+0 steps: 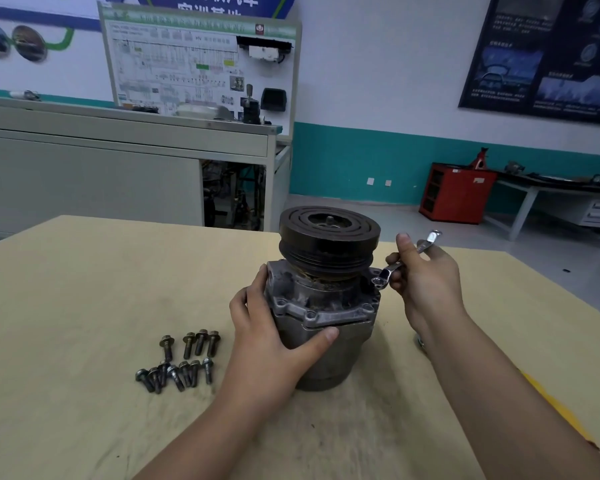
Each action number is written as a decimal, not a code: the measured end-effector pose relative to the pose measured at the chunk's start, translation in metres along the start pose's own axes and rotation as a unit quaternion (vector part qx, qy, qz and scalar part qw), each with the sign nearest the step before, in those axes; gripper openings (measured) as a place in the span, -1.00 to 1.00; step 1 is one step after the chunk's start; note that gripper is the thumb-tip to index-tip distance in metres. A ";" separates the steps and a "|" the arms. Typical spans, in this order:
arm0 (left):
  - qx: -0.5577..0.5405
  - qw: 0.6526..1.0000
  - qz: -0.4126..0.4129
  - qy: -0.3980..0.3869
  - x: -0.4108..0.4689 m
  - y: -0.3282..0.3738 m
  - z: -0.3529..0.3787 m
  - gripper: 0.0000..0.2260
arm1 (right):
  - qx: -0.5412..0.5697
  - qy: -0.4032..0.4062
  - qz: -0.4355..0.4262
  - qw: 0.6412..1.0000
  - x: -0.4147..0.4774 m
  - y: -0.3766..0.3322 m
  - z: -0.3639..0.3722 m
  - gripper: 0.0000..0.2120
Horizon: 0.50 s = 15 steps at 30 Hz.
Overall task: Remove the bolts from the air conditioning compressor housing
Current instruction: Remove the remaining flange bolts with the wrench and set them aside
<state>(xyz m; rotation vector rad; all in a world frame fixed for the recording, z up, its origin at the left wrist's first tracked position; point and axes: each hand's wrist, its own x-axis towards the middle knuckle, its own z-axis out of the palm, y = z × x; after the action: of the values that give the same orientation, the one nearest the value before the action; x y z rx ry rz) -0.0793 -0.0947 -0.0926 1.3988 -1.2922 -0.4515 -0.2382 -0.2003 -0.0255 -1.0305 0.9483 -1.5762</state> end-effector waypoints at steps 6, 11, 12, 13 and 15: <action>0.001 1.000 0.002 0.000 -0.002 0.000 0.000 0.02 | -0.155 -0.093 0.043 0.983 0.006 -0.007 0.004 -0.80; 0.005 1.000 0.006 -0.002 -0.002 0.000 0.001 -0.02 | -0.216 -0.185 0.068 0.956 0.009 -0.021 0.002 -0.87; 0.006 1.000 0.005 -0.002 -0.002 0.000 0.001 -0.02 | -0.206 -0.187 0.072 0.958 0.010 -0.022 0.003 -0.85; 0.008 1.000 0.004 -0.003 -0.002 0.000 0.001 -0.02 | -0.182 -0.184 0.074 0.963 0.010 -0.022 0.003 -0.85; 0.010 1.000 0.004 -0.005 -0.002 0.001 0.001 -0.01 | -0.110 -0.160 0.080 0.978 0.008 -0.019 0.005 -0.84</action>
<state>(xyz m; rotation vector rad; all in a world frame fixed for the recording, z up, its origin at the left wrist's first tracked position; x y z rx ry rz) -0.0811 -0.0930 -0.0926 1.4091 -1.3127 -0.4418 -0.2405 -0.2044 -0.0051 -1.2829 0.9672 -1.1488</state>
